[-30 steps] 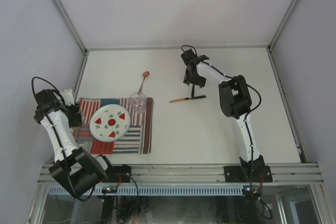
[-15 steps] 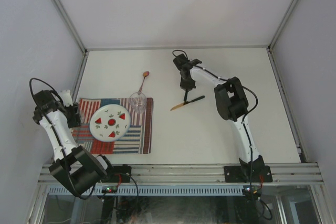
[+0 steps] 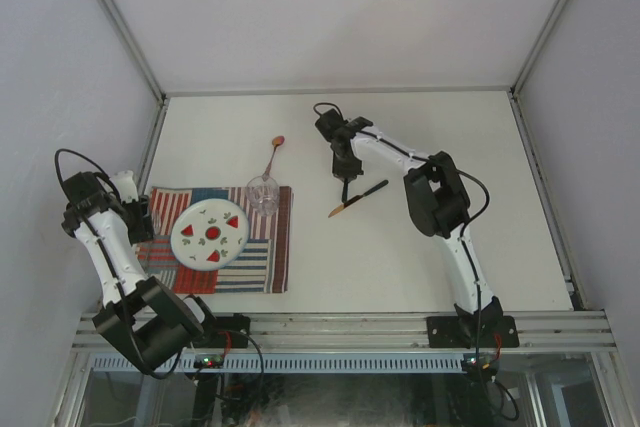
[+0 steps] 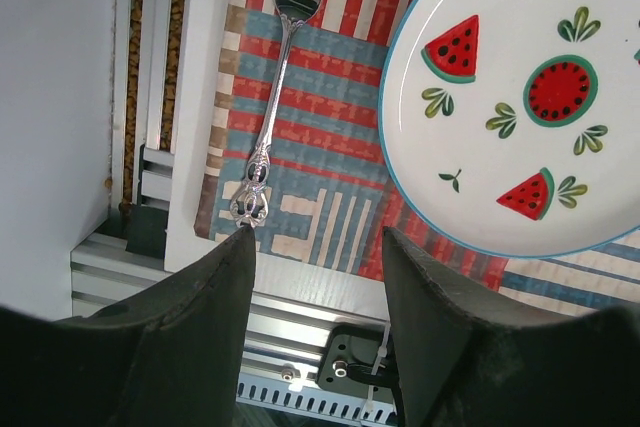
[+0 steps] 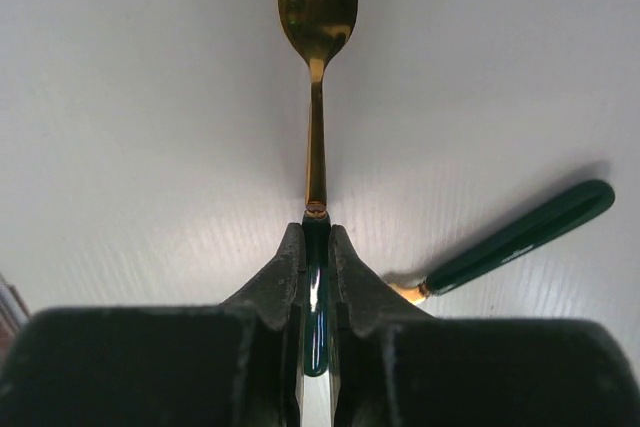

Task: Set the dinner table for one person

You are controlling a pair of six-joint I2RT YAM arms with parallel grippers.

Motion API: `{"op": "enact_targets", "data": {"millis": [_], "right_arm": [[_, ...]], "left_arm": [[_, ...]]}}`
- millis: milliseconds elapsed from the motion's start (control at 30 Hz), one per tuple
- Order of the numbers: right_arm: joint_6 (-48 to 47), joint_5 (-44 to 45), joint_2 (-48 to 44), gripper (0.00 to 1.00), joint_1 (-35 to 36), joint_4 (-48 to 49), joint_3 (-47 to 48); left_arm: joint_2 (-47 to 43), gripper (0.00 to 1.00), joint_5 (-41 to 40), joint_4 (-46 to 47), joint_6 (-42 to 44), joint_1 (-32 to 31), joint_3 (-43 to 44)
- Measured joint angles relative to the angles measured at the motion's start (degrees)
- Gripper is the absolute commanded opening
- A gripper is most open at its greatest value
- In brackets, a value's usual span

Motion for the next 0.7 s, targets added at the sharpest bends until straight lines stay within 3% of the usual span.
{"op": "enact_targets", "data": {"millis": [700], "right_arm": [[9.4,-2.1,-4.2,0.0,20.1,-3.7,-4.5]], "left_arm": [[-3.8,0.58,2.6,-1.4,0.2,0.1,0.0]]}}
